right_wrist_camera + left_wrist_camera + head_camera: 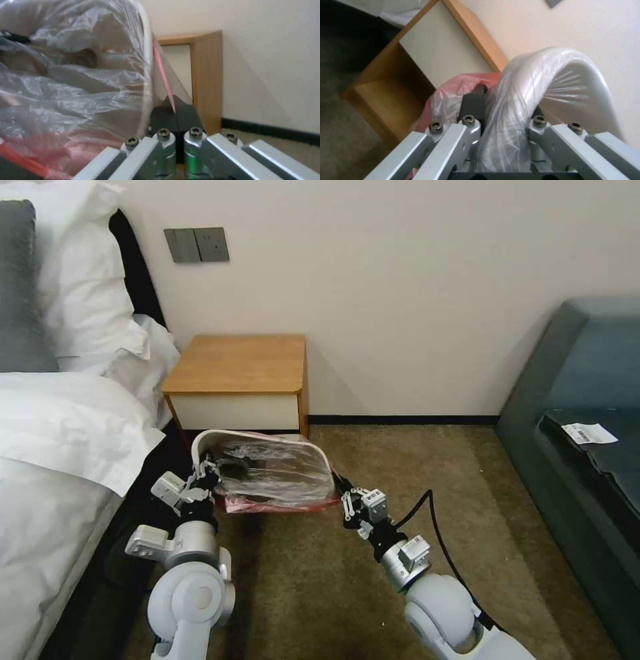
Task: Pick up the garbage bag from the table and place it over the trash can.
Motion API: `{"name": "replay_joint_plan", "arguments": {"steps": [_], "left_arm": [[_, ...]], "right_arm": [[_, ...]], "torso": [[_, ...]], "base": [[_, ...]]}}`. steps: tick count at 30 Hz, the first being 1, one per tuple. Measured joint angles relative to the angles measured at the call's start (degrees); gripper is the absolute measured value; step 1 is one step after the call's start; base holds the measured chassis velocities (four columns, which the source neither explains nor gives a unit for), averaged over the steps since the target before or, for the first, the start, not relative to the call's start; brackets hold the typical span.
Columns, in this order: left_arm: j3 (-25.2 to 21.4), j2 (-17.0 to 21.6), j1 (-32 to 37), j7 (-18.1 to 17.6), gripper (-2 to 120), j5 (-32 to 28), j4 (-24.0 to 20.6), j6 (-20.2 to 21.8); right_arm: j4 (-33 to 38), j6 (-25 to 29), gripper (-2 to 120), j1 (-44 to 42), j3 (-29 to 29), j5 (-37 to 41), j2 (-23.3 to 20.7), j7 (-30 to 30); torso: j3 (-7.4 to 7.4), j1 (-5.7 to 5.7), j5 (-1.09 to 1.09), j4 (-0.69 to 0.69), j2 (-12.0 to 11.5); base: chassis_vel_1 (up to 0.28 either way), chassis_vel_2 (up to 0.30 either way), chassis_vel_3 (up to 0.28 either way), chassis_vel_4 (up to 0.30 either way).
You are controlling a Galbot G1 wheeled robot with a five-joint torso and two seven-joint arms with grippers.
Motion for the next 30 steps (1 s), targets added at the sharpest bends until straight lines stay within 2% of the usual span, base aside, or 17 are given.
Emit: {"name": "replay_joint_plan", "arguments": {"steps": [2, 5, 11, 13, 16, 21, 30], "left_arm": [[0.7, -0.2, 0.2, -0.2, 14, -1.5, -0.6, -0.4], [1.3, -0.8, 0.6, -0.4, 14, -3.4, -1.3, -0.8], [1.9, -1.0, 1.2, -0.5, 14, -7.7, -2.3, -0.9], [2.1, -1.1, 1.6, -0.5, 14, -10.0, -2.9, -0.9], [3.0, -1.1, 3.0, -0.4, 15, -11.8, -3.9, -1.4], [4.5, -1.1, 5.3, 0.5, 15, -12.0, -4.1, -2.2], [7.1, -0.9, 8.0, 2.9, 17, -13.7, -5.2, -4.2]], "right_arm": [[0.7, -0.7, 0, 0.1, -1.4, 5.5, 0.2, 1.2], [0.6, -1.2, 0, 0.5, -2.5, 8.6, 0.3, 2.9], [-1.6, -0.9, 0, 1.2, -2.4, 6.2, 0.8, 3.5], [-3.7, 0.7, 3, 2.3, -1.5, 2.5, 1.6, 3.5], [-6.2, 1.8, 5, 3.4, -0.7, 1.0, 2.3, 3.3], [-8.2, 2.5, 0, 4.1, 0.0, 0.8, 3.4, 3.2], [-10.7, 3.5, 0, 5.4, 0.5, 1.1, 4.8, 3.1]], "torso": [[0.0, 0.0, 0.0, 0.0, 0.0], [0.0, 0.0, 0.0, 0.01, 0.0], [0.0, 0.0, 0.0, 0.01, 0.0], [0.0, 0.0, 0.01, 0.01, 0.0], [0.0, 0.0, 0.01, 0.01, 0.0], [0.0, 0.0, 0.0, 0.0, 0.0], [0.0, 0.0, 0.01, 0.0, 0.0]], "base": [[0.0, 0.0, 0.0, 0.0], [0.0, 0.0, 0.0, 0.0], [0.0, 0.0, 0.0, 0.0], [0.0, 0.0, 0.0, 0.0], [0.0, 0.0, 0.0, 0.0], [0.0, 0.0, 0.0, 0.0], [0.0, 0.0, 0.0, 0.0]]}}
